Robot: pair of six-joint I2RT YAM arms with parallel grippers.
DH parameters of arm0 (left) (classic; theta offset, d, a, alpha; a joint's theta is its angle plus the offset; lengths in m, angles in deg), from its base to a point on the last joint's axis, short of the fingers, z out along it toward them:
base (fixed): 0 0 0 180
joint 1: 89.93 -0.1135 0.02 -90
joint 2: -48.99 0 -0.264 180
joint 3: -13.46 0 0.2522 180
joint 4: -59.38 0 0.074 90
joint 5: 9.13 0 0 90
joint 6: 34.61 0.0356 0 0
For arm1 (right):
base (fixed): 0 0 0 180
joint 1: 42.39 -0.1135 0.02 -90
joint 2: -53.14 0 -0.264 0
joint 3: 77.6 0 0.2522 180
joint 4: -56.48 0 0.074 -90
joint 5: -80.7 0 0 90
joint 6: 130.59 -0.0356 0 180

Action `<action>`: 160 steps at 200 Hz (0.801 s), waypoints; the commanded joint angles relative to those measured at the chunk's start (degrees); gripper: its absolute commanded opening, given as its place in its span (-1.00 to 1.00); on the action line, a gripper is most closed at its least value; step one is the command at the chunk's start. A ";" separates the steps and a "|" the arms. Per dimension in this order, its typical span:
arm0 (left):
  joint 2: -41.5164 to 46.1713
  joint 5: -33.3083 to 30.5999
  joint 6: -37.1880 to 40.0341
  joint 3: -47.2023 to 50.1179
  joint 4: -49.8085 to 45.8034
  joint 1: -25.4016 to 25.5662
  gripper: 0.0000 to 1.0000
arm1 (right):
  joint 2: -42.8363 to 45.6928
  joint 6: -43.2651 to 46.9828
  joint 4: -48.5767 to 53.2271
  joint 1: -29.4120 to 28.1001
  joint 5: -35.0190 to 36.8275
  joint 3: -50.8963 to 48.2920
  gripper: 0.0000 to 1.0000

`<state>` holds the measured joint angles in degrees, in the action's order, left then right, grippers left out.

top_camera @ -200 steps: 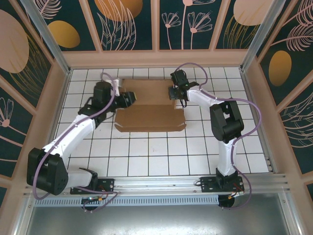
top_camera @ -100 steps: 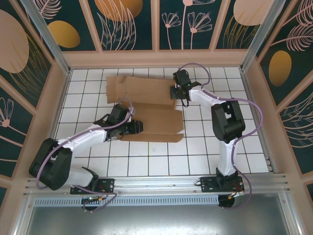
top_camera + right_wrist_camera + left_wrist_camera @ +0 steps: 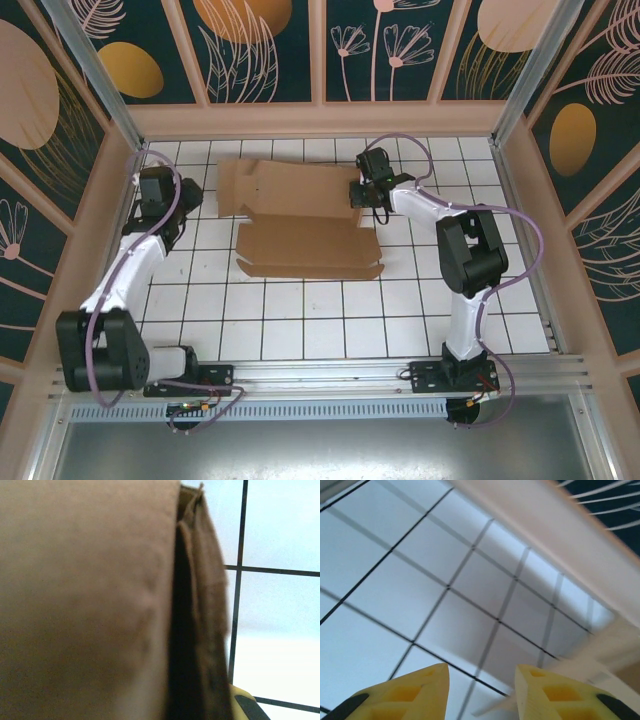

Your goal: Fold the paper box

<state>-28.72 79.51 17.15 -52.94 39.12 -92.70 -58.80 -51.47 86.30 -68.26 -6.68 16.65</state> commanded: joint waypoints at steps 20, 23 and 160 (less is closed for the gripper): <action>-17.79 12.07 -4.16 -5.20 7.11 -4.88 -0.25 | 0.95 2.64 4.50 -0.68 -1.47 -3.79 -1.00; -18.85 13.49 -4.06 -5.80 7.64 -4.88 -0.26 | 1.12 2.75 4.39 -0.72 -1.47 -4.03 -1.00; -16.27 34.96 -2.95 -5.49 17.32 7.30 -0.37 | -1.33 1.99 3.22 -2.12 -2.87 -3.83 -1.00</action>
<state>-44.89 110.94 13.89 -57.53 54.46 -87.50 -56.79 -49.72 85.01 -68.74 -7.86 13.68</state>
